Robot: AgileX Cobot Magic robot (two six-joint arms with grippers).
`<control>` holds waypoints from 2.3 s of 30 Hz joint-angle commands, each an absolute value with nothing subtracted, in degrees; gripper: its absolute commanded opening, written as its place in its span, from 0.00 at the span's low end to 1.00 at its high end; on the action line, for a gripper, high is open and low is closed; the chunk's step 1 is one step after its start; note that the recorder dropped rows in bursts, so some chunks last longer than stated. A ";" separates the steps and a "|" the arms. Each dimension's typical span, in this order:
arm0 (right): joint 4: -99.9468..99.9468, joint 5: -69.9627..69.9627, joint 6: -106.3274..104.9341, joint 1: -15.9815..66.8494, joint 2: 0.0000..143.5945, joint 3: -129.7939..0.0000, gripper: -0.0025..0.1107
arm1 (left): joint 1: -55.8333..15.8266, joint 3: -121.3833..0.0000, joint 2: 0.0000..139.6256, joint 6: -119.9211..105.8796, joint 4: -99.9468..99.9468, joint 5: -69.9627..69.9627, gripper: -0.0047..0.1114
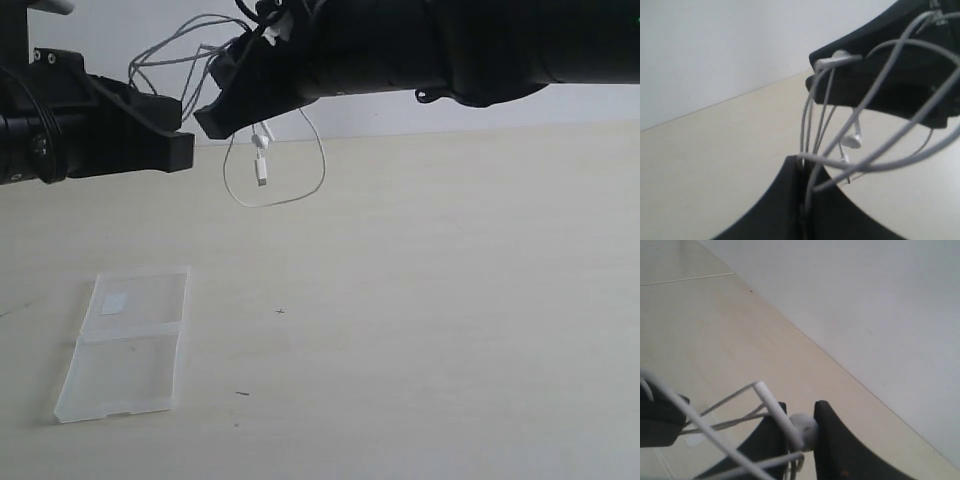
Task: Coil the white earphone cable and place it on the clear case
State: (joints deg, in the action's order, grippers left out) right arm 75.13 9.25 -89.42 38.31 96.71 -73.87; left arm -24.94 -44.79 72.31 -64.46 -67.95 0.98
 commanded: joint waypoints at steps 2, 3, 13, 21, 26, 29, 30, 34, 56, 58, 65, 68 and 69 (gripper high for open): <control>76.93 3.93 -88.51 37.34 94.06 -74.85 0.02 | -25.16 -42.91 72.72 -64.24 -68.00 -4.51 0.11; 76.93 4.44 -88.51 37.34 94.17 -74.85 0.02 | -25.16 -42.91 72.72 -64.24 -68.00 -5.43 0.15; 75.93 5.66 -88.51 37.34 95.61 -74.62 0.02 | -25.16 -42.91 72.01 -64.24 -69.11 -10.94 0.53; 67.18 3.82 -88.40 37.34 95.52 -74.62 0.02 | -25.06 -38.25 70.96 -64.09 -67.92 -8.31 0.53; 59.11 9.89 -83.34 37.34 94.86 -74.62 0.02 | -25.06 -31.00 70.96 -64.09 -69.38 4.39 0.44; 47.52 15.17 -69.74 37.34 94.73 -75.25 0.02 | -25.06 -27.35 70.96 -64.09 -74.80 14.70 0.27; 42.00 17.83 -63.51 37.34 94.73 -75.84 0.02 | -25.06 -26.59 70.96 -64.27 -76.92 17.52 0.21; 24.57 27.70 -43.20 38.03 94.83 -79.44 0.02 | -25.06 -24.63 70.96 -69.03 -86.08 28.75 0.04; 21.23 69.96 -21.32 43.76 121.26 -120.11 0.02 | 14.88 -23.83 63.33 -87.65 -99.95 0.00 0.04; 21.12 69.96 -19.31 44.98 123.95 -124.50 0.02 | 18.25 -23.83 63.83 -85.85 -99.95 -1.83 0.04; 21.11 69.96 -12.79 50.04 130.71 -136.44 0.02 | 22.86 -23.94 64.36 -84.87 -99.95 -1.14 0.04; 20.84 69.59 -10.99 51.03 132.82 -138.97 0.02 | 22.86 -23.94 64.36 -84.87 -99.95 -0.76 0.04; 20.84 68.67 -10.86 51.18 133.08 -139.52 0.02 | 22.86 -23.94 64.36 -84.87 -99.95 -0.66 0.04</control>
